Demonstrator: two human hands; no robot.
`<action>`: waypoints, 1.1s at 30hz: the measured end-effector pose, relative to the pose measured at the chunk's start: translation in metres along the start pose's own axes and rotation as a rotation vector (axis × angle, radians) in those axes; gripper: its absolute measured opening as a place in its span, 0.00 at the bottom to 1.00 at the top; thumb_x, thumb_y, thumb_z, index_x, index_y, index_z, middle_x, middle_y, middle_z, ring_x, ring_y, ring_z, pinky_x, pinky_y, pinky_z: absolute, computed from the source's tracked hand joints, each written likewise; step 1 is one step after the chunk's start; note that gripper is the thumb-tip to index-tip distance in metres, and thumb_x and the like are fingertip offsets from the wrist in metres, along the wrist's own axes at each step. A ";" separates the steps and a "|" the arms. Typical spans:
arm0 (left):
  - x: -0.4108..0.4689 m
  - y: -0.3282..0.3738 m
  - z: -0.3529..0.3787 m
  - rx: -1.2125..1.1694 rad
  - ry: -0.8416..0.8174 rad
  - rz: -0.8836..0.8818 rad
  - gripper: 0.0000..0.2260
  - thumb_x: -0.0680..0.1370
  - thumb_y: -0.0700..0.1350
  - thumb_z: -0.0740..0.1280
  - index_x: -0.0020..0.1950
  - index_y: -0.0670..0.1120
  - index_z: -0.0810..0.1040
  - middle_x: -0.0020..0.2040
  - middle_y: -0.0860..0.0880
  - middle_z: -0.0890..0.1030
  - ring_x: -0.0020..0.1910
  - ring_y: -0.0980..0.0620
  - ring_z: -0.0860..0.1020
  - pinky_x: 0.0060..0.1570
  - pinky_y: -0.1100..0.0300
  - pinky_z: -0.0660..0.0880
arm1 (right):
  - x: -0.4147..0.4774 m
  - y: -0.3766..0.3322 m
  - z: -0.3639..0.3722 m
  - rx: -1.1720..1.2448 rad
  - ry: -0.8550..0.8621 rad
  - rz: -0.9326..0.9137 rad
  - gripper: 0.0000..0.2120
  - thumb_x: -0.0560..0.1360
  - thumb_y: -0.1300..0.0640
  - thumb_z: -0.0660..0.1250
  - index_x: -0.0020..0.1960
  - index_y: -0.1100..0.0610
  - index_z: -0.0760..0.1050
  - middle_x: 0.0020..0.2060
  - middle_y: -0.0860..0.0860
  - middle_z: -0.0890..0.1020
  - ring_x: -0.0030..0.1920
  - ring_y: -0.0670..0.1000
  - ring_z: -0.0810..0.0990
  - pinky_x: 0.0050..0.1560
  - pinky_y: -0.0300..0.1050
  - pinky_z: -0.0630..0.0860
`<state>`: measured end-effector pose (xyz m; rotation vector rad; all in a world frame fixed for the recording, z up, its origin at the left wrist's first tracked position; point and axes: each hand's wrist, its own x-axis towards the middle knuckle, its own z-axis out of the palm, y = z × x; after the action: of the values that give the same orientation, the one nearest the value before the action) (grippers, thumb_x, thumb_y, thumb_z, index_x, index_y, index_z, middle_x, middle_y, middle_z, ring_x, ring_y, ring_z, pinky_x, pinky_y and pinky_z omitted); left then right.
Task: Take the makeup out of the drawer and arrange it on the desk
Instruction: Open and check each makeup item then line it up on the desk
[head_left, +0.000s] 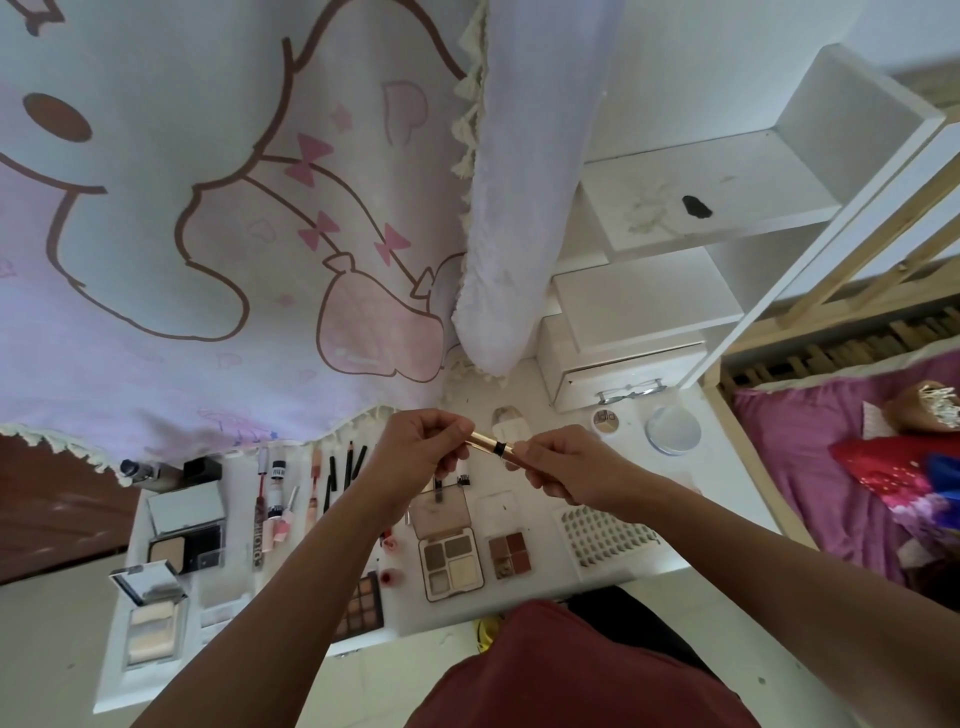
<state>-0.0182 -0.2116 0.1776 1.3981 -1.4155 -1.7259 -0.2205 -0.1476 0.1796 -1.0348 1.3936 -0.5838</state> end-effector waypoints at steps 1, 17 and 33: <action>0.000 0.000 0.000 -0.002 0.000 0.000 0.08 0.78 0.40 0.67 0.50 0.36 0.82 0.32 0.45 0.79 0.29 0.52 0.72 0.29 0.64 0.70 | -0.001 0.000 0.000 -0.028 0.008 -0.009 0.12 0.80 0.52 0.65 0.50 0.61 0.80 0.32 0.48 0.77 0.28 0.43 0.69 0.27 0.35 0.64; -0.003 -0.002 -0.001 -0.025 0.007 -0.001 0.07 0.78 0.40 0.68 0.49 0.36 0.82 0.33 0.44 0.79 0.29 0.51 0.72 0.29 0.63 0.69 | -0.002 0.001 0.002 -0.060 0.030 0.004 0.11 0.79 0.51 0.66 0.47 0.58 0.79 0.33 0.49 0.77 0.29 0.45 0.70 0.28 0.37 0.64; -0.007 -0.001 -0.008 -0.022 0.025 0.002 0.07 0.78 0.39 0.67 0.49 0.36 0.81 0.31 0.46 0.79 0.28 0.53 0.72 0.28 0.64 0.69 | -0.001 -0.005 0.009 -0.122 0.038 -0.037 0.08 0.79 0.53 0.67 0.48 0.58 0.78 0.32 0.47 0.77 0.29 0.43 0.71 0.28 0.33 0.66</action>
<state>-0.0083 -0.2085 0.1801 1.4012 -1.3801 -1.7117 -0.2105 -0.1466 0.1835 -1.1537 1.4607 -0.5532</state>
